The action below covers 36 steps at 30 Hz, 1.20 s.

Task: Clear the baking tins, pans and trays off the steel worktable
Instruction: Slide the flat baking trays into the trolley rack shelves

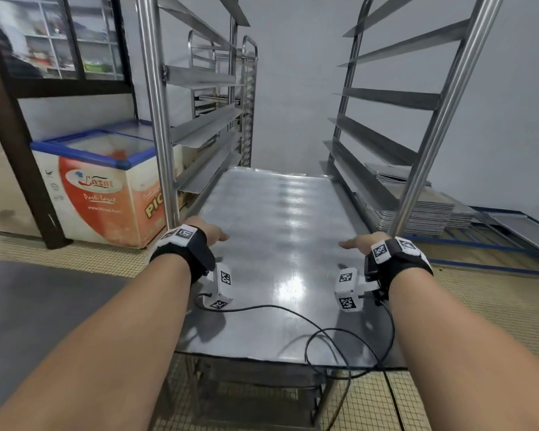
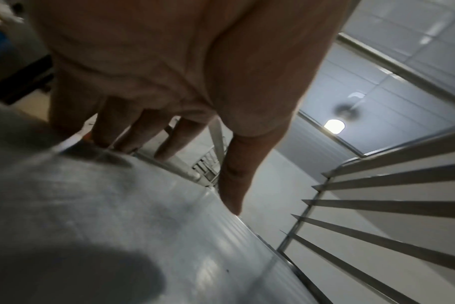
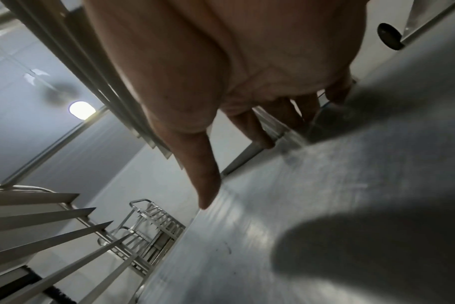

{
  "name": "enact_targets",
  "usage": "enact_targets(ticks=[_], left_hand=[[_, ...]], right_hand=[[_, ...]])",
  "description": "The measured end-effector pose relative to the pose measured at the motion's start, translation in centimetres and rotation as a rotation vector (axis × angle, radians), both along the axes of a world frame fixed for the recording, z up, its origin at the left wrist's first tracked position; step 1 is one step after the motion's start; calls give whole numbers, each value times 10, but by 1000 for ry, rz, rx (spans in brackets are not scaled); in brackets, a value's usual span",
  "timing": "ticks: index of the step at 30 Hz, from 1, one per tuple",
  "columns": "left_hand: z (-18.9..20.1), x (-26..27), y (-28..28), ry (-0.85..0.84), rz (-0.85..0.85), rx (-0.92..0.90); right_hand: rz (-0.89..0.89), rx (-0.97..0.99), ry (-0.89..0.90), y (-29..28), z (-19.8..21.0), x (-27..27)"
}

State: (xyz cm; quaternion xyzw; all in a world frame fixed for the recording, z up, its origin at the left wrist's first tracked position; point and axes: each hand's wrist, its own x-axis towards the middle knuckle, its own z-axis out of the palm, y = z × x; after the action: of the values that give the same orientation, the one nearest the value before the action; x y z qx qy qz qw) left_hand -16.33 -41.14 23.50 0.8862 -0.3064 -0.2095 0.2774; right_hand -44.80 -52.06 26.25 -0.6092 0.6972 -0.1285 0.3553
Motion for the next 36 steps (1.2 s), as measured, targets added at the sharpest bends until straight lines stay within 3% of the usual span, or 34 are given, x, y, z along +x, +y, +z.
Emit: enact_targets(ticks=[5, 11, 17, 22, 24, 28, 33, 36], left_hand=[[7, -18, 28, -81, -283, 59], [14, -51, 72, -96, -495, 62], [16, -97, 118, -224, -606, 128], [-17, -114, 146, -307, -654, 115], [-32, -112, 150, -405, -653, 65], [-57, -105, 148, -653, -646, -29], [-71, -103, 139, -769, -630, -10], [-72, -97, 128, -752, -623, -29]], right_hand=[[72, -87, 38, 30, 8, -8], [253, -119, 118, 77, 9, -21], [453, -229, 191, 119, -2, -28], [573, -201, 120, 159, -31, -35], [630, -249, 234, 170, -47, -35], [647, -576, 528, 177, -76, -29], [566, -946, 513, 173, -106, -26], [540, -988, 500, 165, -106, -19]])
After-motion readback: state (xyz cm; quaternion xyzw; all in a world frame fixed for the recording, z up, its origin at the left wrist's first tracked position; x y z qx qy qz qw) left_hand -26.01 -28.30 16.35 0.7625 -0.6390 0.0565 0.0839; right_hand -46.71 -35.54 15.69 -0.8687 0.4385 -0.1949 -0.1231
